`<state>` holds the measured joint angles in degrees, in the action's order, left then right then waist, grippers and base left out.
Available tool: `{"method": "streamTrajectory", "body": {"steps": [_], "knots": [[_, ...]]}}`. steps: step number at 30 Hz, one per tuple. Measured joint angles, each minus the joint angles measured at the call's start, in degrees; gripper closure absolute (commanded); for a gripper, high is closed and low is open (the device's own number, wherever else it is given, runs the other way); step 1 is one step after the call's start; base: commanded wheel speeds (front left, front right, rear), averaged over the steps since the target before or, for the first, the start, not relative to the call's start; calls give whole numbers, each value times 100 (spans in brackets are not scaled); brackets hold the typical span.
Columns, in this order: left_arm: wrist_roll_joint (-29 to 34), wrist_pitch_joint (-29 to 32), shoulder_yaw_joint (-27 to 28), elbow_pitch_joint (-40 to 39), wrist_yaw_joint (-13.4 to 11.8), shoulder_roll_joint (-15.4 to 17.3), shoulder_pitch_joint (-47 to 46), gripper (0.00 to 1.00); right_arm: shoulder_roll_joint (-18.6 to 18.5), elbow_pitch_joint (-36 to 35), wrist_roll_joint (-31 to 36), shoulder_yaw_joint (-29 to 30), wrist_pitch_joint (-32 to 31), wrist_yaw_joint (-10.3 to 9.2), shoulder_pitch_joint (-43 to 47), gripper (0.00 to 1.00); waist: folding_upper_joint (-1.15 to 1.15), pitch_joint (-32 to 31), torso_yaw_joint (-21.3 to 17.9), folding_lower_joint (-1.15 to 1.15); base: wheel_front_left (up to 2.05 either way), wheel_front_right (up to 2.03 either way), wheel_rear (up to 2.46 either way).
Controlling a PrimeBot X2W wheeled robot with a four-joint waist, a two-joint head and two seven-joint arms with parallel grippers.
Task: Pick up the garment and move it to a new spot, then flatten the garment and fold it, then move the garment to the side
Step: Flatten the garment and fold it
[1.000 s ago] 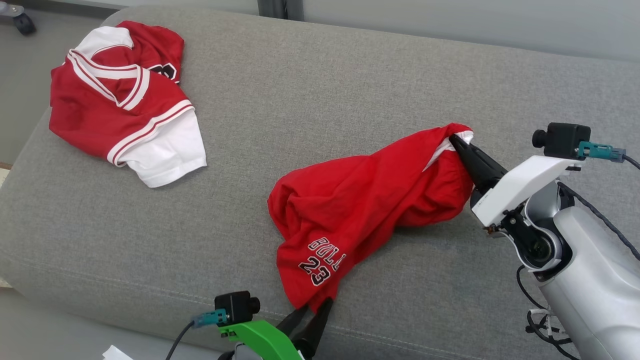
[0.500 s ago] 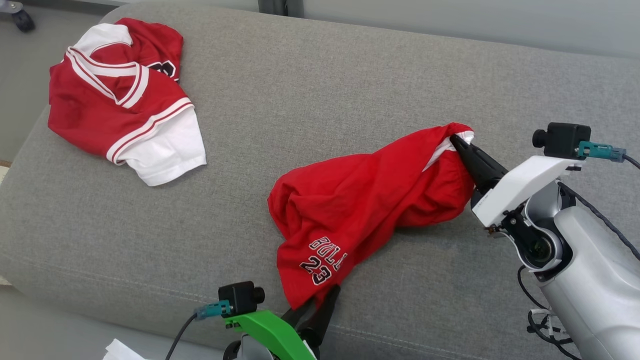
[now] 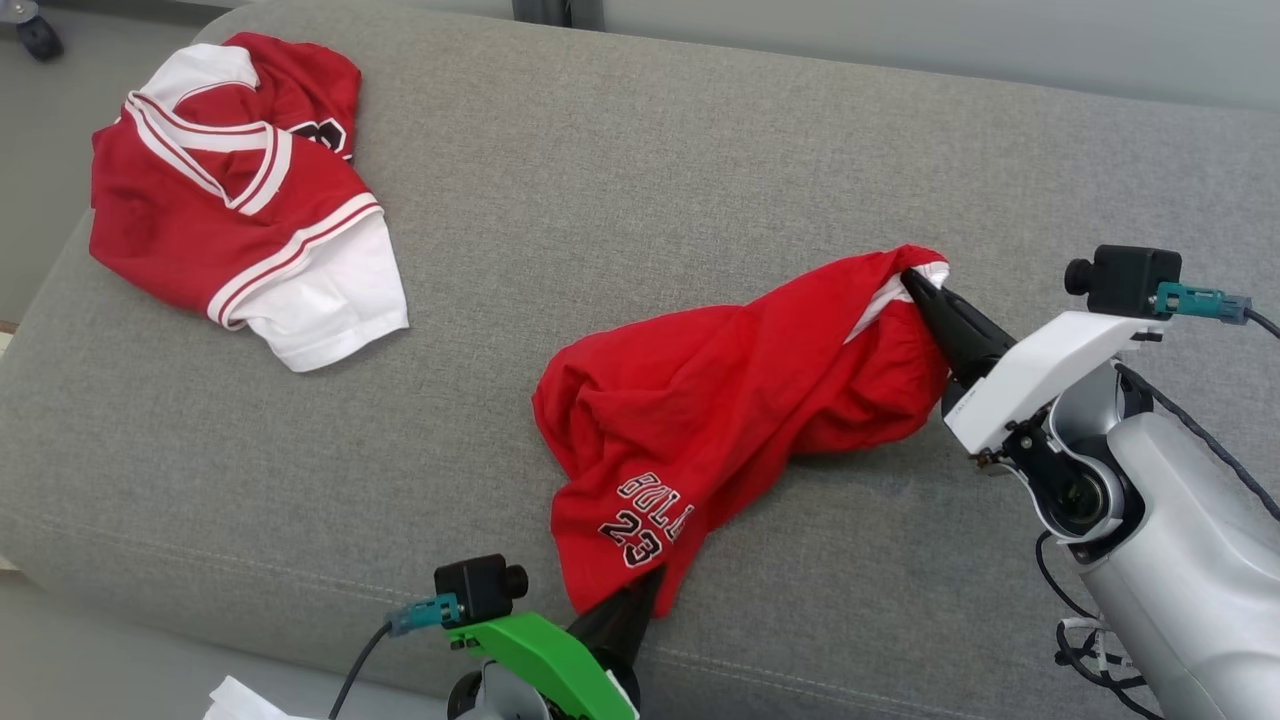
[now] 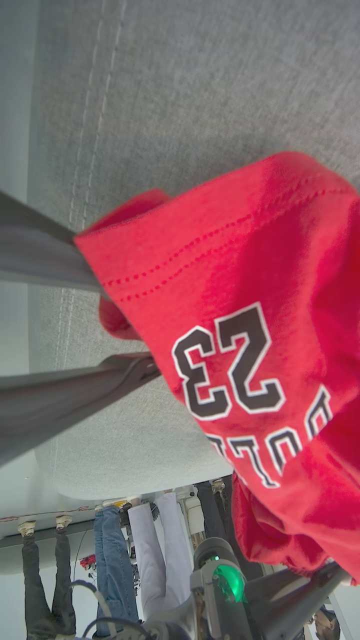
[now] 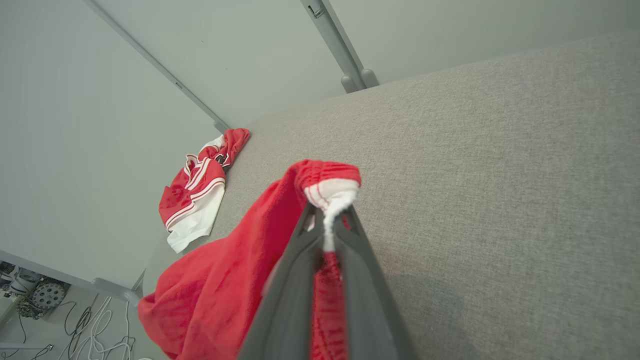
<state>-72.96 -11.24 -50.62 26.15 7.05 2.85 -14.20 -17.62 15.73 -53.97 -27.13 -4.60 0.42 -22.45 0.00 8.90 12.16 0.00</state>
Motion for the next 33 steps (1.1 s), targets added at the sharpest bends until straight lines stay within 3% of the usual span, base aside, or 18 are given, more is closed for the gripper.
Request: {"method": "streamTrajectory", "body": {"steps": [2,5,7,17,30,33], "knots": [[0,-27,1,24,0,0,0,59,0,1,0,0,1,0,0,100,0,-2,5,0,0,0,0],[-19,-51,8,42,0,0,-1,72,-2,5,0,4,2,0,0,100,0,-13,19,0,0,0,0],[-52,-80,12,40,0,0,-2,100,-2,9,0,5,3,1,0,100,0,-18,27,0,0,0,0],[-301,-143,196,-709,1,170,-9,100,-75,276,-215,182,51,-12,231,100,0,-225,58,0,0,0,0],[-1045,168,519,-3387,1,1277,9,100,-132,104,-1249,527,-458,111,907,100,0,-751,17,0,0,0,0],[-1194,344,549,-3990,0,1591,29,100,-90,-138,-1712,864,-478,119,1092,100,0,-871,-30,0,0,0,0]]}}
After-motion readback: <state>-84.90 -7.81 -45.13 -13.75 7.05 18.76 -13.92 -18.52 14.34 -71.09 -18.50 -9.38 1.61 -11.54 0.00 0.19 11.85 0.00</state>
